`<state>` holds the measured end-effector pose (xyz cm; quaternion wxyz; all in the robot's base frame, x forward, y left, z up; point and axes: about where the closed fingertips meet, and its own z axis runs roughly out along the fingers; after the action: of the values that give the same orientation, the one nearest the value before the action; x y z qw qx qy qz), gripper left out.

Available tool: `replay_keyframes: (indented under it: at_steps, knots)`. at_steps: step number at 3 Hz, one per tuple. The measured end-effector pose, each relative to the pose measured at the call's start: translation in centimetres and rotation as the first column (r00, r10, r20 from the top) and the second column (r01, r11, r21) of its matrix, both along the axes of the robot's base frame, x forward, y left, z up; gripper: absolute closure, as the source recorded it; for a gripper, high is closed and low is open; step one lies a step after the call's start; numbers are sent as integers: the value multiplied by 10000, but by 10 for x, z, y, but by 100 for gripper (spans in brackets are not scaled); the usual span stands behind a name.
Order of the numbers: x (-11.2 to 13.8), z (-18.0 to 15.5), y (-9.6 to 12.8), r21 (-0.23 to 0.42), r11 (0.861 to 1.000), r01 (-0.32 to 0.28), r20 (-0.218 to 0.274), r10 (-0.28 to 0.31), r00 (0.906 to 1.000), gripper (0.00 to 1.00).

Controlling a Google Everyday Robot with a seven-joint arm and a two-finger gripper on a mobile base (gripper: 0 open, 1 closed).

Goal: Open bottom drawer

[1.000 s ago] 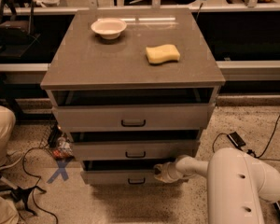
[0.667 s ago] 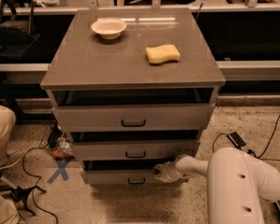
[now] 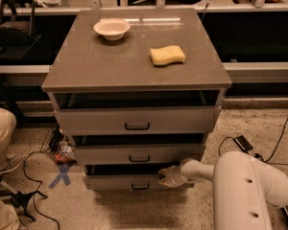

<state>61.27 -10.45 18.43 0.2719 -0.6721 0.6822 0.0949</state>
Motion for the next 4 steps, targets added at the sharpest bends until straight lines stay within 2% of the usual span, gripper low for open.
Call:
replay_keyframes:
  at_steps: [1,2,4]
  knots:
    - [0,0,0,0,10000,0,0,0,10000,14]
    - [0,0,0,1,10000,-1,-1,1,10000,0]
    - [-1,-4,2,-130,9999,45,-28,-45,10000,0]
